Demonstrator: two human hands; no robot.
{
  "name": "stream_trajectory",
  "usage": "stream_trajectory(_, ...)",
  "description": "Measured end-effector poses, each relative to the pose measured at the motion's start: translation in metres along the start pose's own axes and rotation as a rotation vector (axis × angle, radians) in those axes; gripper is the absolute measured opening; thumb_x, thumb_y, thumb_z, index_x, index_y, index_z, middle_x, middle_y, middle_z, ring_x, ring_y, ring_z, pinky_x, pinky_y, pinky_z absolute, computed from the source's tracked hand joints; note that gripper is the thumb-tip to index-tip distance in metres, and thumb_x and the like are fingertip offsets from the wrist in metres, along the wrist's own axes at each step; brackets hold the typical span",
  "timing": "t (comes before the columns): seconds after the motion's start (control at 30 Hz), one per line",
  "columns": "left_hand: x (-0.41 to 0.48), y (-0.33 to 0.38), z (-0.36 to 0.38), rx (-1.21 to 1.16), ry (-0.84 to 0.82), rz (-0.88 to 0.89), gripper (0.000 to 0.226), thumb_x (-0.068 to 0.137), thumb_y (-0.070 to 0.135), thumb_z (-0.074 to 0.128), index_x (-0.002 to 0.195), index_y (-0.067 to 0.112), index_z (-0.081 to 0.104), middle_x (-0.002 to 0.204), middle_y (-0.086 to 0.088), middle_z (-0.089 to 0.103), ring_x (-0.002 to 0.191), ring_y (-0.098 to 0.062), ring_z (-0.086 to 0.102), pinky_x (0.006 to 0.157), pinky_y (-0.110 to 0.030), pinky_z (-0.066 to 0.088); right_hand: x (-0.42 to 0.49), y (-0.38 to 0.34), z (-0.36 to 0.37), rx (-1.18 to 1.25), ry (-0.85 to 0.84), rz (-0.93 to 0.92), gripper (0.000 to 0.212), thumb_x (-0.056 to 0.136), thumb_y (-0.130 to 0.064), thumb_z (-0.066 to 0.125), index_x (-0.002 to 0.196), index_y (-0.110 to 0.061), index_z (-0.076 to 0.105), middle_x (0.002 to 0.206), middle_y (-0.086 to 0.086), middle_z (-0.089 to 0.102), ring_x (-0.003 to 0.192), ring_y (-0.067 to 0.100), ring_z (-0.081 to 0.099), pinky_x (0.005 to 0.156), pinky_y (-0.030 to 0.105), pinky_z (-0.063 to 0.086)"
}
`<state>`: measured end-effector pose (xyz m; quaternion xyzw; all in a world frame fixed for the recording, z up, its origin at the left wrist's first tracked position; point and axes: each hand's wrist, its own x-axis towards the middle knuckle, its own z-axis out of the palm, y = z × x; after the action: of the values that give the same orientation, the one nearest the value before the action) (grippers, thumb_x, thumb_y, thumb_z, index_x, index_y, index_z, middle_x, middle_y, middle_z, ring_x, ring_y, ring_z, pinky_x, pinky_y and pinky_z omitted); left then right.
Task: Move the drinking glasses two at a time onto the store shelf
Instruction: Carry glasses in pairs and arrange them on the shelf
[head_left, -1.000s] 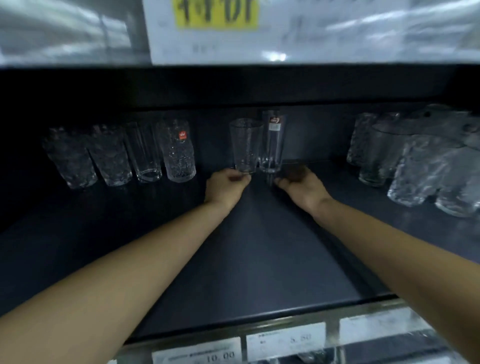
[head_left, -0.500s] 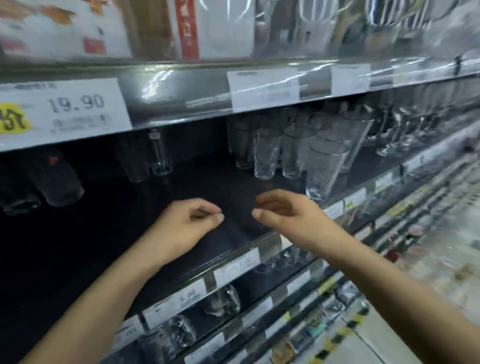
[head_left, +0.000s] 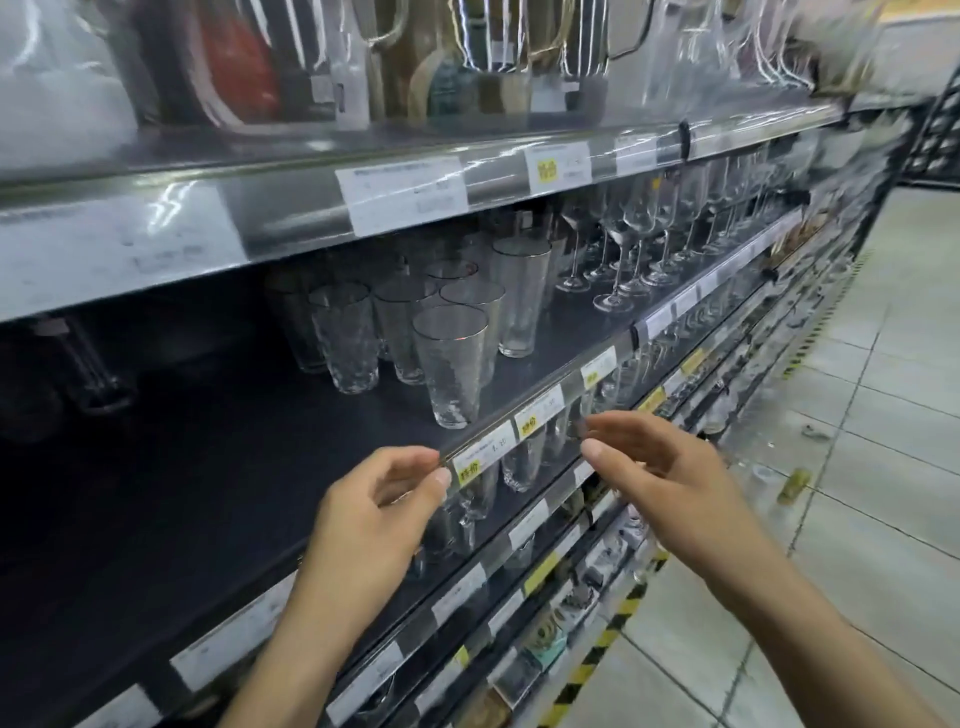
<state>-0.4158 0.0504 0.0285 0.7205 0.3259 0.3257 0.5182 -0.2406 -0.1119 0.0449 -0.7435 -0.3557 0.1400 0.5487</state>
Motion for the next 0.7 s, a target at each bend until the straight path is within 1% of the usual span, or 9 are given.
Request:
stream_trajectory(0.07,0.013,-0.001,0.023,-0.007,0.055,-0.027,0.021,0.082,0.025,0.076,0.102,0.029,0.07,0.102,0.015,0.072,0.097,0.005,0.066,0.088,-0.024,0.051,0.019,0.011,-0.015,0.015,-0.014,0.004,0.022,0.087,-0.039,0.07,0.109,-0.04,0.068,0.101,-0.026,0.071,0.097,-0.008,0.065,0.086,0.023,0.051)
stream_trajectory(0.13,0.029,-0.002,0.044,0.004,0.127,-0.061,0.032,0.081,0.028,0.077,0.11,0.029,0.065,0.111,0.013,0.068,0.105,0.001,0.063,0.095,-0.03,0.052,0.043,0.024,-0.028,0.048,-0.053,0.015,0.023,0.086,-0.038,0.07,0.11,-0.039,0.068,0.102,-0.026,0.071,0.098,-0.008,0.065,0.086,0.021,0.05)
stream_trajectory(0.2,0.042,-0.004,0.061,0.018,0.21,-0.073,0.043,0.078,0.029,0.08,0.116,0.031,0.06,0.121,0.012,0.063,0.116,-0.004,0.058,0.104,-0.034,0.046,0.071,0.033,-0.037,0.071,-0.091,0.015,0.025,0.084,-0.039,0.072,0.109,-0.038,0.068,0.103,-0.023,0.072,0.097,-0.008,0.065,0.083,0.016,0.049)
stream_trajectory(0.27,0.054,-0.008,0.074,0.034,0.292,-0.081,0.055,0.076,0.031,0.082,0.123,0.034,0.053,0.131,0.01,0.057,0.123,-0.007,0.053,0.108,-0.032,0.041,0.099,0.04,-0.038,0.098,-0.126,0.01,0.028,0.082,-0.04,0.074,0.109,-0.036,0.068,0.103,-0.02,0.072,0.096,-0.007,0.066,0.08,0.016,0.05)
stream_trajectory(0.4,0.075,-0.012,0.094,0.01,0.454,-0.111,0.079,0.072,0.032,0.084,0.139,0.03,0.041,0.139,0.006,0.049,0.126,-0.009,0.048,0.109,-0.031,0.038,0.152,0.055,-0.026,0.108,-0.227,-0.021,0.035,0.083,-0.039,0.075,0.115,-0.033,0.064,0.105,-0.014,0.071,0.096,-0.006,0.064,0.082,0.016,0.051)
stream_trajectory(0.43,0.08,-0.013,0.099,-0.008,0.491,-0.118,0.085,0.071,0.031,0.085,0.141,0.029,0.038,0.139,0.006,0.047,0.127,-0.01,0.048,0.11,-0.031,0.038,0.165,0.058,-0.021,0.108,-0.262,-0.026,0.037,0.084,-0.039,0.074,0.118,-0.032,0.062,0.109,-0.012,0.07,0.1,-0.004,0.064,0.085,0.018,0.051)
stream_trajectory(0.5,0.09,-0.012,0.108,-0.028,0.54,-0.122,0.092,0.07,0.03,0.086,0.145,0.029,0.032,0.138,0.008,0.045,0.127,-0.009,0.046,0.11,-0.029,0.036,0.189,0.063,-0.007,0.105,-0.315,-0.034,0.044,0.084,-0.038,0.074,0.125,-0.028,0.06,0.118,-0.009,0.068,0.109,0.002,0.062,0.096,0.027,0.051)
stream_trajectory(0.57,0.099,-0.012,0.115,-0.017,0.574,-0.121,0.098,0.069,0.031,0.087,0.147,0.03,0.028,0.137,0.01,0.043,0.127,-0.007,0.045,0.107,-0.025,0.035,0.209,0.067,0.01,0.093,-0.363,-0.046,0.055,0.085,-0.039,0.074,0.134,-0.025,0.055,0.128,-0.009,0.062,0.117,0.006,0.059,0.103,0.031,0.047)
stream_trajectory(0.7,0.115,-0.012,0.125,0.022,0.612,-0.12,0.1,0.066,0.032,0.089,0.145,0.03,0.028,0.136,0.013,0.047,0.124,-0.002,0.049,0.101,-0.02,0.039,0.233,0.068,0.042,0.063,-0.424,-0.075,0.072,0.084,-0.041,0.074,0.145,-0.025,0.041,0.126,-0.01,0.055,0.119,0.009,0.054,0.101,0.029,0.044)
